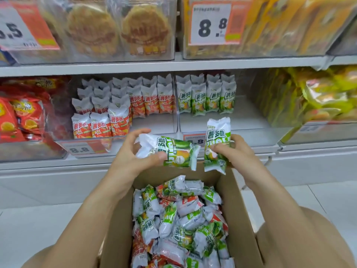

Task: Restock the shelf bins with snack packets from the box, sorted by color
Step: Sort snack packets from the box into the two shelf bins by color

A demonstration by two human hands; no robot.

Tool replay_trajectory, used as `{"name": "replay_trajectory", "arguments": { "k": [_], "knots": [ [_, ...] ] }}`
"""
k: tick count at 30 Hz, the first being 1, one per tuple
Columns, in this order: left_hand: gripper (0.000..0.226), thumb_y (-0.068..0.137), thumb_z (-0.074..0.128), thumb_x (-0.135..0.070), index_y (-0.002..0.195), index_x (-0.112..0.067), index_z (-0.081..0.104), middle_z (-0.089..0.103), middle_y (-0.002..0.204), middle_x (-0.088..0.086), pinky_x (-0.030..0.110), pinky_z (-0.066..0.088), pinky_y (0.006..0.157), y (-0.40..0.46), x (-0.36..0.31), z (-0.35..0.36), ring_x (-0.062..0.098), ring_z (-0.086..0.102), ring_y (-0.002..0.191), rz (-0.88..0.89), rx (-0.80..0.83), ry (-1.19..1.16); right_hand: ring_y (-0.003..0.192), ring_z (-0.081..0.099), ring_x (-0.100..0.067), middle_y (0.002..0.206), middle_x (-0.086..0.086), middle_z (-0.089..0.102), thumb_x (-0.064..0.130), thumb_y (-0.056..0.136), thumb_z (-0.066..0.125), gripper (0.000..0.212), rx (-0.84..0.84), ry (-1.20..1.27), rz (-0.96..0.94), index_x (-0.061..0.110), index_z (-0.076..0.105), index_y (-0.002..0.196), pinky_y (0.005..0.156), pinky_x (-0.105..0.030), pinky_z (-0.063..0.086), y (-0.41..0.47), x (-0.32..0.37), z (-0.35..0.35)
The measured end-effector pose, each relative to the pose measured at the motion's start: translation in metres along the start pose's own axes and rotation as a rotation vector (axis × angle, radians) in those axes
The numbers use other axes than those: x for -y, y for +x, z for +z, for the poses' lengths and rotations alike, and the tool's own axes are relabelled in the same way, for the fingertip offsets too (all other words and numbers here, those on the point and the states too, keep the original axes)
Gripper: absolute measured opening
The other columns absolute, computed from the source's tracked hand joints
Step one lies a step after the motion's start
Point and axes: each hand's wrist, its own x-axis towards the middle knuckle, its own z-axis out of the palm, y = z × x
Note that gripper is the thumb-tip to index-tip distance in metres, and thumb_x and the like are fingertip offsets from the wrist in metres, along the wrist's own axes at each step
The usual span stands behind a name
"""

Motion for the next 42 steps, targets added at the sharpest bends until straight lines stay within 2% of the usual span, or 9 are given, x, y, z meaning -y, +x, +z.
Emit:
{"name": "replay_trajectory", "arguments": {
  "k": [5,8,13,18,22,26,32,37,42],
  "knots": [
    [0.038,0.062,0.081,-0.009,0.091,-0.012,0.057,0.071,0.077,-0.003,0.017,0.051,0.06,0.007,-0.015,0.037,0.008,0.068,0.071,-0.027,0.155,-0.206,0.077,0.063,0.0,0.099,0.003,0.068,0.019,0.086,0.066,0.032,0.111,0.088,-0.024,0.024,0.053,0.115,0.055,-0.009,0.043,-0.005,0.002,0.004],
    [0.033,0.072,0.067,-0.013,0.103,-0.002,0.062,0.074,0.093,0.006,0.021,0.053,0.066,0.007,-0.022,0.069,0.015,0.069,0.08,-0.028,0.218,-0.211,0.084,0.066,-0.003,0.107,0.003,0.069,0.024,0.092,0.057,0.019,0.175,0.177,-0.025,0.027,0.057,0.111,0.061,-0.011,0.046,-0.01,0.002,0.003],
    [0.051,0.08,0.071,-0.02,0.125,-0.002,0.057,0.067,0.119,0.016,0.032,0.053,0.09,0.013,-0.028,0.106,0.024,0.065,0.107,-0.007,0.131,-0.267,0.108,0.064,-0.006,0.12,0.011,0.067,0.073,0.069,0.063,0.076,0.22,0.263,-0.137,0.03,0.051,0.131,0.098,-0.035,0.048,-0.014,0.002,-0.013],
    [0.053,0.076,0.064,-0.028,0.127,-0.016,0.055,0.071,0.113,-0.003,0.016,0.053,0.073,0.006,-0.037,0.145,0.007,0.068,0.098,0.091,0.049,-0.218,0.098,0.066,-0.004,0.116,0.008,0.066,0.043,0.07,0.075,0.075,0.219,0.324,-0.266,0.028,0.042,0.136,0.081,-0.021,0.051,-0.019,0.002,-0.028],
    [0.047,0.083,0.053,-0.032,0.128,-0.02,0.056,0.068,0.119,-0.007,0.019,0.052,0.087,0.001,-0.037,0.177,0.006,0.063,0.11,0.156,0.073,-0.219,0.099,0.064,-0.019,0.116,-0.01,0.066,0.031,0.069,0.074,0.069,0.18,0.419,-0.295,0.027,0.045,0.132,0.08,-0.029,0.053,-0.024,0.002,-0.045],
    [0.062,0.087,0.037,-0.055,0.142,-0.028,0.041,0.042,0.146,-0.014,0.017,0.03,0.107,0.028,-0.028,0.178,-0.001,0.038,0.134,0.205,0.057,0.128,0.096,0.068,-0.011,0.108,0.006,0.071,0.032,0.067,0.073,0.068,0.181,0.392,-0.259,0.028,0.048,0.13,0.08,-0.024,0.052,-0.006,0.008,-0.079],
    [0.066,0.099,0.022,-0.054,0.149,-0.011,0.027,0.041,0.148,0.01,0.041,0.017,0.117,0.111,0.025,0.136,0.025,0.033,0.138,0.275,-0.003,1.226,0.083,0.068,-0.008,0.092,0.009,0.069,0.032,0.067,0.073,0.071,0.103,0.3,-0.173,0.018,0.044,0.131,0.073,-0.028,0.054,0.09,0.012,-0.137],
    [0.083,0.085,0.001,-0.063,0.143,-0.019,0.04,0.054,0.137,0.005,0.038,0.04,0.097,0.129,0.037,0.142,0.026,0.049,0.124,0.314,-0.038,1.395,0.088,0.067,-0.019,0.086,0.001,0.066,0.04,0.054,0.084,0.083,0.056,0.164,-0.081,0.014,0.052,0.126,0.093,-0.044,0.053,0.17,0.011,-0.149],
    [0.068,0.09,0.013,-0.056,0.11,-0.019,0.067,0.064,0.117,0.0,0.037,0.048,0.073,0.13,0.043,0.144,0.028,0.061,0.1,0.351,-0.1,1.359,0.113,0.061,-0.03,0.118,-0.014,0.067,0.031,0.067,0.079,0.033,0.111,0.113,-0.043,0.019,0.068,0.097,0.105,-0.047,0.043,0.223,0.015,-0.143]
  ]
}}
